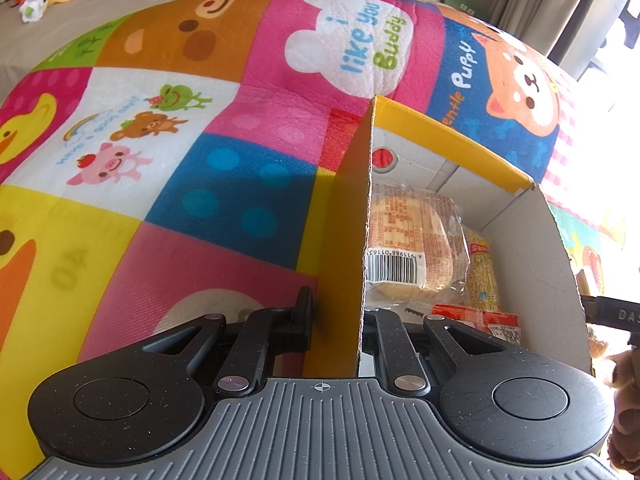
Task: Organize objects
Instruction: 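Grasp the red-lidded cup by its tab with the right tool and lift it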
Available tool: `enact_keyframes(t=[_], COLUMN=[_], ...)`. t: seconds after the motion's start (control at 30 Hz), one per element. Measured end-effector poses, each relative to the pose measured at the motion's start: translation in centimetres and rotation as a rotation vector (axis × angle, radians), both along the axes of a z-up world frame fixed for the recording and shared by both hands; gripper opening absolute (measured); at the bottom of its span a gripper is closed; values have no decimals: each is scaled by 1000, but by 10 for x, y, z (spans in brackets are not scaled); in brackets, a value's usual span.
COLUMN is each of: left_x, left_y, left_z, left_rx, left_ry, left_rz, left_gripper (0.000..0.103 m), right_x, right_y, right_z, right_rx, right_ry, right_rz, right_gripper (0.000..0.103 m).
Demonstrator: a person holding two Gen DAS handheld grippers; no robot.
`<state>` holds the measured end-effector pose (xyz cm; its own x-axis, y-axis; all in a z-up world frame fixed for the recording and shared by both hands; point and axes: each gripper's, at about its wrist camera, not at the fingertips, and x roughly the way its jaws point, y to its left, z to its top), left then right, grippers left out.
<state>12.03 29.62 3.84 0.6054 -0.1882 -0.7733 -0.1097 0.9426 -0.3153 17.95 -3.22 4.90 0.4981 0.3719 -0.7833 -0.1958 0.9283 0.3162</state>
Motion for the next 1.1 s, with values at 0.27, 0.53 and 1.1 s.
enact_keyframes(t=[0.27, 0.53, 1.1], left_x=[0, -1, 1], left_y=[1, 1, 4], left_z=[0, 0, -2], left_rx=[-2, -2, -16], left_ry=[0, -1, 0], left_rz=[0, 0, -5], left_gripper=[14, 14, 15], right_x=[12, -3, -33], right_y=[20, 13, 33], right_z=[-9, -5, -7], right_rx=[-79, -261, -325], right_ry=[-12, -133, -105], right_rz=[47, 52, 153], right_gripper=[60, 63, 23])
